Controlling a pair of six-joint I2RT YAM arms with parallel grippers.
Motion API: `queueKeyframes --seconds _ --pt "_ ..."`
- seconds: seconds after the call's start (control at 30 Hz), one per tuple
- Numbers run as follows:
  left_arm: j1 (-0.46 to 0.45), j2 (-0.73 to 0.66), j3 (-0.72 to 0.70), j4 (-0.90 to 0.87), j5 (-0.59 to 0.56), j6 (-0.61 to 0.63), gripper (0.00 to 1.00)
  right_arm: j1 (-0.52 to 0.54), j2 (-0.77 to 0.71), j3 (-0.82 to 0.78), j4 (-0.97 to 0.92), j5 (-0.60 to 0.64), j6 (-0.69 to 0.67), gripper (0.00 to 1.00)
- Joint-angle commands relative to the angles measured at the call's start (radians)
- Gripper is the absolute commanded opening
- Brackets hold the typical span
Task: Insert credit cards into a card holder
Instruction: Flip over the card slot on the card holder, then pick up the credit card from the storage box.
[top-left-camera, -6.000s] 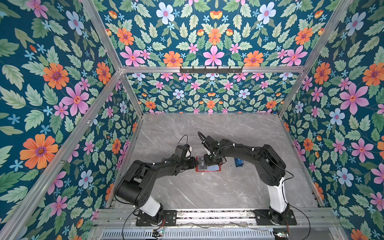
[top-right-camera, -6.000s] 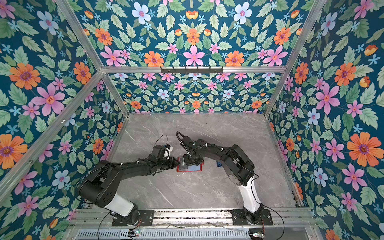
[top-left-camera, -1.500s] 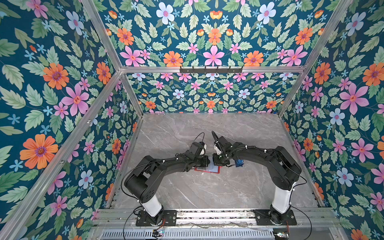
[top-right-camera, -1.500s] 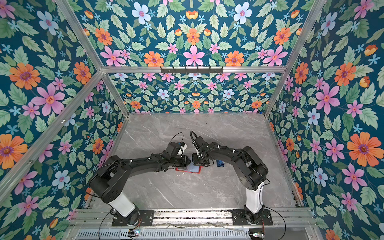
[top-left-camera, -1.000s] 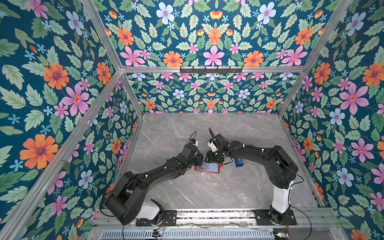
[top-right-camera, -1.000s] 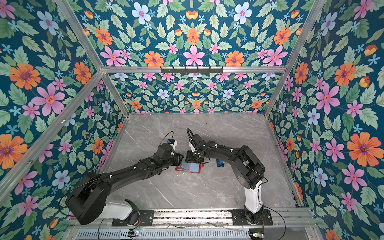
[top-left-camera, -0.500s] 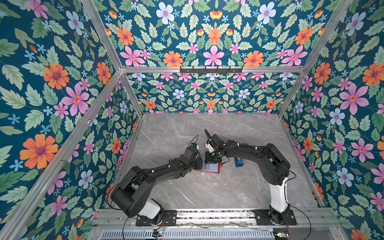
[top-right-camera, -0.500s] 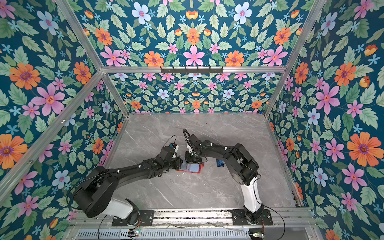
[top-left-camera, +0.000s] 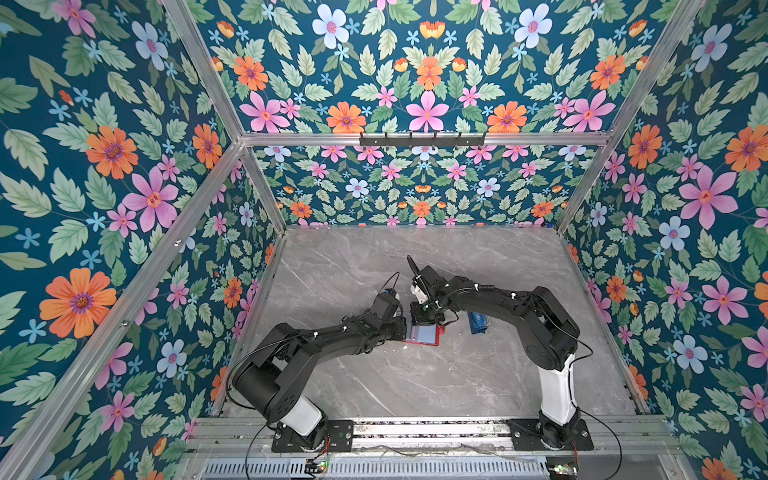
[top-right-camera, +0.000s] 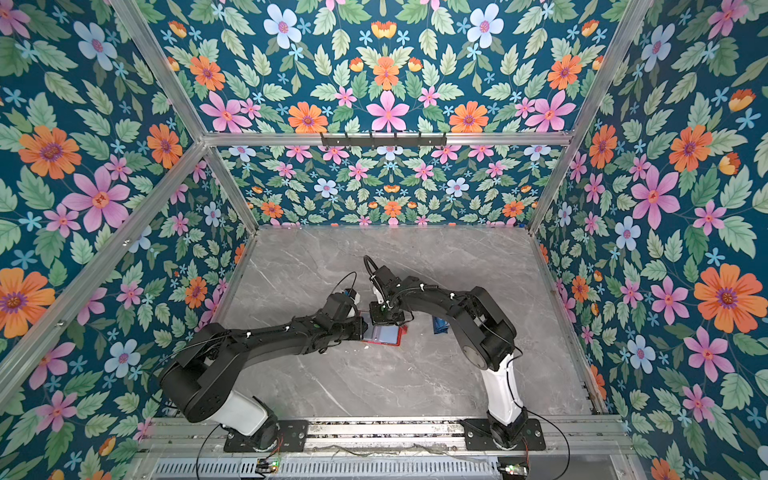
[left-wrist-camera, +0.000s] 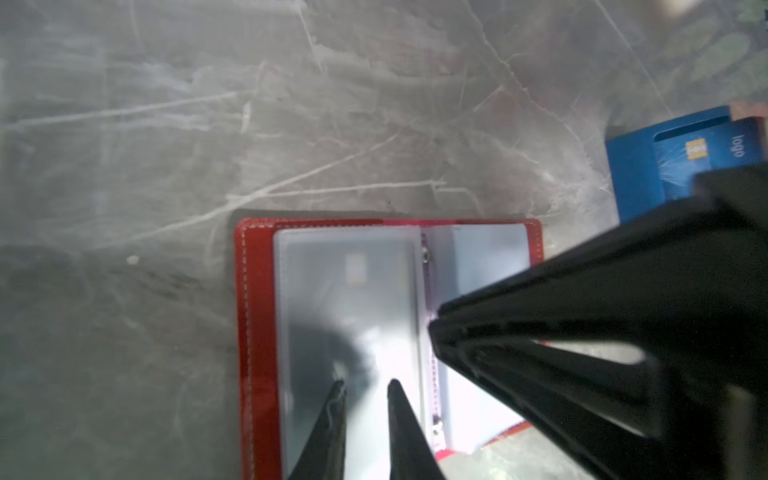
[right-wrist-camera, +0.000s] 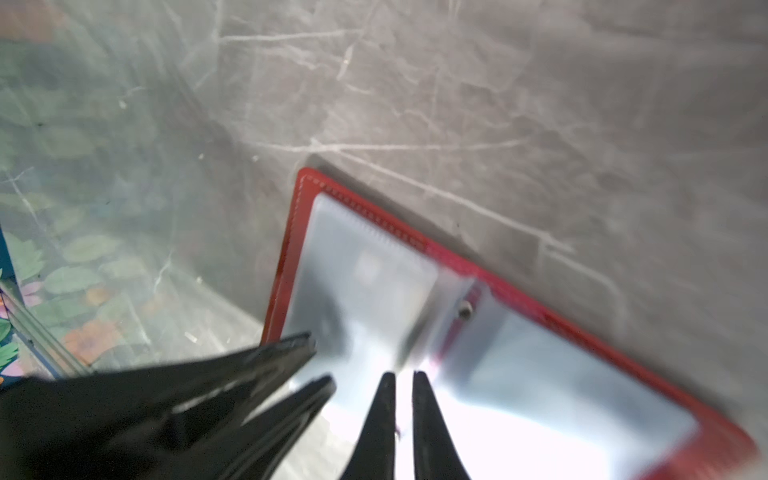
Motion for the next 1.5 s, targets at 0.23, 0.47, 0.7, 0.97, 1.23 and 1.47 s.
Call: queueKeyframes --seconds 0.23,0.47,0.7,0.97,1.23,1.47 --pt "-0.03 -0.012 0.126 -0.056 0.039 0.033 0.23 -0.057 -0.243 -0.125 -0.066 0.13 -0.012 0.21" --pt "-0.094 0.112 0.3 -0.081 0.088 0.047 0.25 -0.159 -0.405 -0.22 -0.135 0.184 -0.038 0.25" --pt "-0.141 0.279 0.487 -0.089 0.175 0.043 0.3 -0.274 -0.506 -0.309 -0.165 0.193 -0.062 0.31" --pt "-0.166 0.461 0.652 -0.102 0.237 0.013 0.36 -0.384 -0.528 -0.364 -0.164 0.171 -0.097 0.42" --pt "-0.173 0.572 0.75 -0.108 0.294 -0.009 0.39 -0.421 -0.466 -0.363 -0.144 0.137 -0.123 0.49" --pt "-0.174 0.628 0.795 -0.11 0.312 -0.028 0.39 -0.436 -0.418 -0.345 -0.13 0.127 -0.128 0.48"
